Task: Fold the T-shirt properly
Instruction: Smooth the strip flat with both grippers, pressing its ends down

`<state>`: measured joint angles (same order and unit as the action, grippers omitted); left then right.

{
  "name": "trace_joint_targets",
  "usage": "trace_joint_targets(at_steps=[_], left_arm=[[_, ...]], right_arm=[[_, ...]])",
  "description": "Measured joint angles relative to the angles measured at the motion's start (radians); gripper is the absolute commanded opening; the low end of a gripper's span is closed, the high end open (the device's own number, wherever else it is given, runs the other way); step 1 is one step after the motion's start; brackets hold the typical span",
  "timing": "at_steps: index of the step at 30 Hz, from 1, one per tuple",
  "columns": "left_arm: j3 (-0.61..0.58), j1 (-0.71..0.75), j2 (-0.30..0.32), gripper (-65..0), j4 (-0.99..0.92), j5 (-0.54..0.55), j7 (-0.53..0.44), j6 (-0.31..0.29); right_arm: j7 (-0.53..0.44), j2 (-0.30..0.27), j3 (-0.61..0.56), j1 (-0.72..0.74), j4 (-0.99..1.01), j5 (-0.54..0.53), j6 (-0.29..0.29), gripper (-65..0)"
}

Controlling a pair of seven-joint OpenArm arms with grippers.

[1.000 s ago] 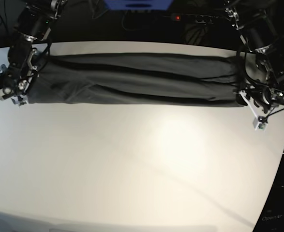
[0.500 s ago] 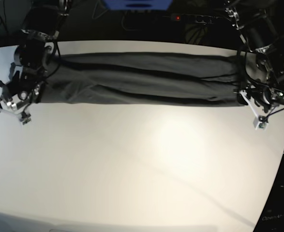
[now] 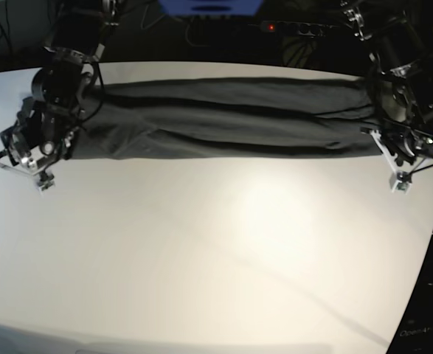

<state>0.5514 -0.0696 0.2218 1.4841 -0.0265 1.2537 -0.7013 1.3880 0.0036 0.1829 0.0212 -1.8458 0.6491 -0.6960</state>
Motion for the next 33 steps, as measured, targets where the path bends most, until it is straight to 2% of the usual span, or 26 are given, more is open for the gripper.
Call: trace_joint_targets(at_steps=[11, 25, 28, 33], left_arm=[[-0.003, -0.002, 0.0, -63.2, 0.074, 0.0, 0.022, 0.0], [-0.005, 0.053, -0.005, -61.9, 0.074, 0.0, 0.029, 0.002], [-0.005, 0.052, 0.0, -53.1, 0.074, 0.0, 0.095, 0.002], [-0.005, 0.054, 0.002, -27.2, 0.142, 0.002, 0.12, 0.002]], right_arm=[[-0.001, 0.082, 0.0, -0.008, 0.0, -0.002, 0.0, -64.4], [0.0, 0.079, 0.001, -0.002, 0.0, -0.001, 0.0, -64.4], [0.0, 0.079, 0.001, 0.013, 0.0, -0.001, 0.0, -64.4], [0.0, 0.081, 0.0, 0.022, 0.0, -0.001, 0.0, -64.4]])
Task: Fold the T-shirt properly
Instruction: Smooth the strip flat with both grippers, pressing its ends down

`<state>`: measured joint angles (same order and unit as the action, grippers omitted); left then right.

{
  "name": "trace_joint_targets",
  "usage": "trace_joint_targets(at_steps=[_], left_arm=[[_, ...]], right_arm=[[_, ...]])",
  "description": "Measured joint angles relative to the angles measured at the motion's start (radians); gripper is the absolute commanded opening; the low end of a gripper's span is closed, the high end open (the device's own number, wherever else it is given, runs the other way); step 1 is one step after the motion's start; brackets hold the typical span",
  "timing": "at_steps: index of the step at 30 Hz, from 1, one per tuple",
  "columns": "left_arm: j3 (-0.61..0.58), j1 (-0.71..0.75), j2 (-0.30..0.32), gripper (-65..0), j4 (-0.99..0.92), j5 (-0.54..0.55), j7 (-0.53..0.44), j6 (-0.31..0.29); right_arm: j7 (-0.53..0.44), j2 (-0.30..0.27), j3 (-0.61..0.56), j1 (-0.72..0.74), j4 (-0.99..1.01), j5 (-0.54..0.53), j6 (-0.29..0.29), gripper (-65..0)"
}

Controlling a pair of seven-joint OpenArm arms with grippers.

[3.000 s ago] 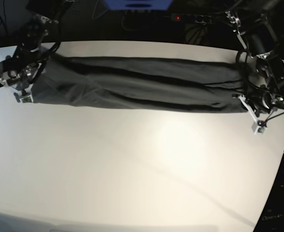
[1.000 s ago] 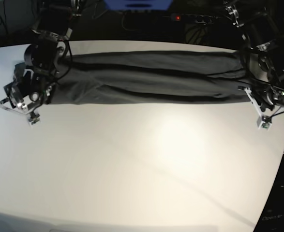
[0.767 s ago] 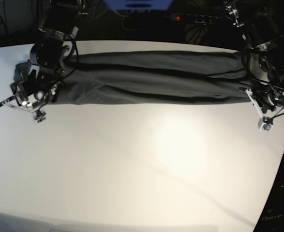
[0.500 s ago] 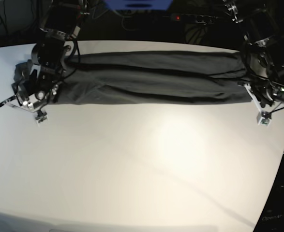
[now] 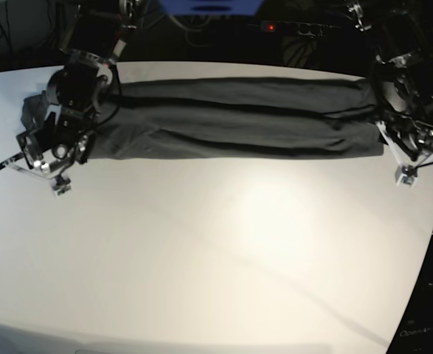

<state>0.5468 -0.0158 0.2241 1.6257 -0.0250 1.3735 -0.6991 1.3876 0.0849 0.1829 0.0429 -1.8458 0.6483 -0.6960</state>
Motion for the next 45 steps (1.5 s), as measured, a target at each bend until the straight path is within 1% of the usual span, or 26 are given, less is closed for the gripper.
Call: trace_joint_targets(at_steps=[2, 4, 11, 13, 15, 17, 19, 22, 24, 25, 27, 30, 31, 34, 39, 42, 45], left_arm=[[0.0, 0.003, 0.0, -19.4, 0.019, 0.003, 0.0, 0.0], [-0.001, 0.009, -0.008, -15.2, 0.027, 0.003, 0.002, 0.0], [-0.001, 0.013, -0.008, -15.1, 0.027, 0.006, 0.015, 0.0], [-0.001, 0.012, -0.005, -16.0, 0.027, 0.007, 0.015, 0.0], [0.002, 0.013, -0.003, -21.7, 0.028, 0.041, 0.016, 0.0], [0.002, 0.013, 0.001, -31.1, 0.028, 0.087, 0.018, 0.0], [0.002, 0.013, 0.014, -42.0, 0.029, 0.126, 0.016, -0.001], [0.003, 0.014, 0.031, -56.0, 0.029, 0.127, 0.018, 0.0], [0.003, 0.021, 0.033, -62.3, 0.029, 0.133, 0.019, 0.0], [0.003, 0.025, 0.031, -63.8, 0.029, 0.135, 0.019, 0.0], [0.003, 0.025, 0.031, -63.4, 0.029, 0.134, 0.019, 0.0], [0.003, 0.024, 0.031, -63.2, 0.029, 0.135, 0.019, 0.0], [0.003, 0.025, 0.031, -63.2, 0.029, 0.135, 0.019, 0.0], [0.003, 0.032, 0.031, -63.2, 0.029, 0.135, 0.019, 0.0], [0.007, 0.038, 0.053, -63.2, 0.029, 0.135, 0.019, 0.0], [0.051, 0.037, 0.05, -63.2, 0.029, 0.142, 0.019, 0.0], [0.082, 0.039, 0.053, -63.2, 0.029, 0.134, 0.019, 0.0]], right_arm=[[0.0, 0.0, 0.0, -0.004, 0.0, 0.0, 0.0, -64.4], [0.0, 0.001, 0.0, -0.002, 0.0, 0.0, 0.0, -64.4], [0.0, 0.002, 0.001, -0.002, 0.0, 0.0, 0.0, -64.4], [0.0, 0.016, 0.002, -0.002, 0.0, 0.004, 0.0, -64.4], [0.0, 0.024, 0.002, -0.002, 0.0, 0.003, 0.0, -64.4], [0.0, 0.026, 0.002, -0.002, 0.0, 0.003, 0.0, -64.4], [0.0, 0.026, 0.002, -0.002, 0.0, 0.003, 0.0, -64.4], [0.0, 0.028, 0.002, -0.002, 0.0, 0.003, 0.0, -64.4], [0.0, 0.03, 0.002, -0.002, 0.0, 0.003, 0.0, -64.4], [0.0, 0.032, 0.002, -0.001, 0.0, 0.003, 0.0, -64.4], [0.0, 0.042, 0.008, -0.002, 0.0, -0.018, 0.0, -64.4], [0.0, 0.046, 0.011, -0.002, 0.0, -0.108, 0.0, -64.4], [-0.001, 0.046, 0.011, -0.001, 0.0, -0.119, 0.0, -64.4], [0.002, 0.047, 0.048, 0.0, 0.0, -0.182, 0.0, -64.4], [0.003, 0.046, 0.086, -0.001, 0.0, -0.234, 0.0, -64.4], [0.0, 0.046, 0.119, 0.002, 0.01, -0.257, 0.0, -64.4], [-0.006, 0.044, 0.152, 0.012, 0.12, -0.276, 0.0, -64.4]])
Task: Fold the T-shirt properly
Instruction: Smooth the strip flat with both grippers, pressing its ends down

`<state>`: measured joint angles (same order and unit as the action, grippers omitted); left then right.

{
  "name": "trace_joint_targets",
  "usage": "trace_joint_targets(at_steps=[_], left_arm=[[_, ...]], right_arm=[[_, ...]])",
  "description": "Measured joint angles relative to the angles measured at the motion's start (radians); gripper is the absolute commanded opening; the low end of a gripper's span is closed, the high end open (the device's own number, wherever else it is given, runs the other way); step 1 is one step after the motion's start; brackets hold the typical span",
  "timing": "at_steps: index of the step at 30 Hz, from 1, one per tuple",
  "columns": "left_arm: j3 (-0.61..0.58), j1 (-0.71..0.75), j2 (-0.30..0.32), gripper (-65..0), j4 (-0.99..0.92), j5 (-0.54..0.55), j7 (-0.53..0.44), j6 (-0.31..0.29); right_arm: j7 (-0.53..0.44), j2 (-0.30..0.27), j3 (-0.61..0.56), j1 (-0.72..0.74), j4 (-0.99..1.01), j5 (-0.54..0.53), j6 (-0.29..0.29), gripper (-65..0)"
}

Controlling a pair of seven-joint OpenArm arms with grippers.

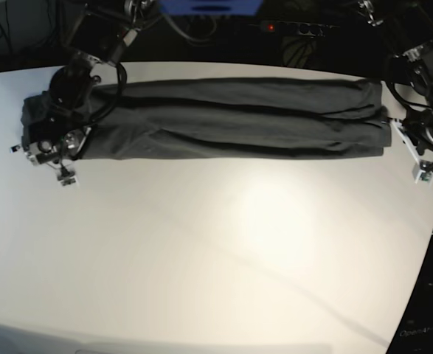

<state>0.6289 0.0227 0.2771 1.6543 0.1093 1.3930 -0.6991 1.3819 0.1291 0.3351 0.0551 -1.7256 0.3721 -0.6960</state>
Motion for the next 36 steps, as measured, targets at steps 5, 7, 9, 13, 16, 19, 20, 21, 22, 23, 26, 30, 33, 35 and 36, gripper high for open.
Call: trace_joint_targets(at_steps=[5, 7, 9, 13, 16, 19, 20, 21, 22, 23, 26, 30, 33, 35, 36], left_arm=[[0.0, 0.0, 0.006, -63.2, 0.0, 0.007, -0.001, 0.0], [0.0, 0.008, 0.014, -63.2, 0.0, 0.006, -0.001, 0.0], [0.0, 0.013, 0.014, -63.2, 0.0, 0.0, 0.0, 0.0], [0.0, 0.013, 0.014, -63.2, 0.0, -0.002, -0.001, 0.0], [0.0, 0.013, 0.014, -63.2, 0.0, -0.003, -0.001, 0.0], [0.0, 0.017, 0.017, -63.2, 0.0, -0.004, -0.001, 0.0], [0.0, 0.02, 0.021, -63.2, 0.0, -0.003, -0.001, 0.0], [0.0, 0.021, 0.024, -63.2, -0.003, -0.005, -0.001, 0.0], [0.0, 0.021, 0.027, -63.2, -0.008, -0.006, -0.001, 0.0], [0.0, 0.021, 0.027, -63.2, -0.011, -0.008, -0.001, 0.0], [-0.002, 0.018, 0.026, -63.2, -0.057, -0.005, -0.005, 0.0], [-0.002, 0.014, -0.004, -63.2, -0.13, -0.004, 0.0, 0.0], [-0.02, -0.004, -0.031, -63.2, -0.134, -0.006, 0.003, 0.0], [-0.06, -0.015, -0.033, -63.2, -0.133, -0.007, -0.002, 0.0], [-0.072, -0.021, -0.045, -63.2, -0.133, -0.007, -0.004, 0.0]], right_arm=[[-0.052, -0.022, 0.036, 0.026, 0.132, -0.051, 0.0, -64.4], [-0.077, -0.038, 0.039, 0.036, 0.159, -0.061, 0.001, -64.4], [-0.081, -0.048, 0.039, 0.042, 0.173, -0.068, 0.001, -64.4], [-0.082, -0.058, 0.066, 0.078, 0.207, -0.07, 0.0, -64.4], [-0.089, -0.063, 0.078, 0.089, 0.208, -0.081, 0.0, -64.4], [-0.101, -0.08, 0.087, 0.103, 0.223, -0.095, 0.0, -64.4], [-0.099, -0.079, 0.087, 0.107, 0.226, -0.095, 0.0, -64.4], [-0.099, -0.079, 0.086, 0.111, 0.227, -0.091, 0.0, -64.4], [-0.098, -0.079, 0.086, 0.112, 0.228, -0.091, 0.0, -64.4], [-0.1, -0.079, 0.087, 0.113, 0.229, -0.091, 0.0, -64.4], [-0.1, -0.079, 0.086, 0.112, 0.229, -0.091, 0.0, -64.4], [-0.1, -0.079, 0.086, 0.113, 0.229, -0.091, 0.0, -64.4], [-0.101, -0.079, 0.086, 0.113, 0.23, -0.088, 0.0, -64.4], [-0.1, -0.079, 0.086, 0.113, 0.23, -0.089, 0.0, -64.4], [-0.099, -0.079, 0.086, 0.114, 0.23, -0.087, 0.0, -64.4]])
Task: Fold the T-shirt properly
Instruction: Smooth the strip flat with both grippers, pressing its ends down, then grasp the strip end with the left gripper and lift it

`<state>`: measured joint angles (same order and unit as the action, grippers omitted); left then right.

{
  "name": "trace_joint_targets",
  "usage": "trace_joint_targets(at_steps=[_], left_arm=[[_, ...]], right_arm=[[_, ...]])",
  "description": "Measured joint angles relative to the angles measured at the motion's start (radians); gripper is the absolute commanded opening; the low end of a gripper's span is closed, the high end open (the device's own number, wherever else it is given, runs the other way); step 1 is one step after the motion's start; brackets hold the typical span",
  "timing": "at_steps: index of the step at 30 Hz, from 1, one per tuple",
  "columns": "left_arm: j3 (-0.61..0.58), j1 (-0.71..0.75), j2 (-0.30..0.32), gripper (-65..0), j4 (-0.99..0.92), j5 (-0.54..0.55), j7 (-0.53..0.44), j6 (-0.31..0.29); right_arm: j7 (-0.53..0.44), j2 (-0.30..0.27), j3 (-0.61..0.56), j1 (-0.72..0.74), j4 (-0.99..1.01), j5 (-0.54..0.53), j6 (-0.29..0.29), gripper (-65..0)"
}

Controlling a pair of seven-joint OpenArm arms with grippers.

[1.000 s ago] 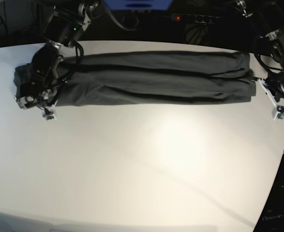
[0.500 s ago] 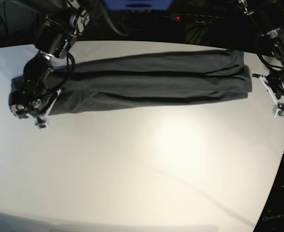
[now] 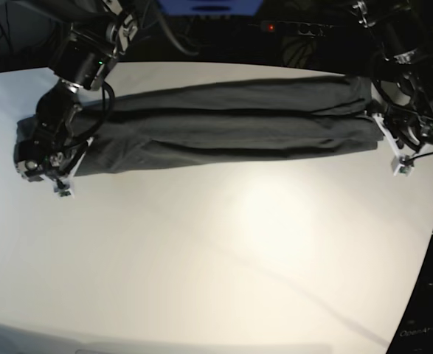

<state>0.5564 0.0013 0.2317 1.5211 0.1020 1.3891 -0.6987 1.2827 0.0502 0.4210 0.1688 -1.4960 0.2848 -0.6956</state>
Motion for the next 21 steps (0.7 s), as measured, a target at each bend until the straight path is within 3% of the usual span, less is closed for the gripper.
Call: trace_joint_targets(at_steps=[3, 19, 21], left_arm=[[-0.019, -0.006, -0.024, -63.2, 0.0, 0.004, -0.002, 0.0], [-0.016, -0.007, -0.013, -62.7, -0.003, 0.004, 0.0, 0.0], [-0.016, -0.007, -0.012, -59.7, -0.003, 0.005, 0.0, 0.0]], right_arm=[[0.0, 0.0, -0.001, -0.001, 0.0, 0.0, 0.0, -64.4], [-0.001, 0.0, -0.002, 0.0, 0.0, 0.0, 0.0, -64.4], [-0.001, 0.0, -0.002, 0.0, 0.0, 0.0, 0.0, -64.4]])
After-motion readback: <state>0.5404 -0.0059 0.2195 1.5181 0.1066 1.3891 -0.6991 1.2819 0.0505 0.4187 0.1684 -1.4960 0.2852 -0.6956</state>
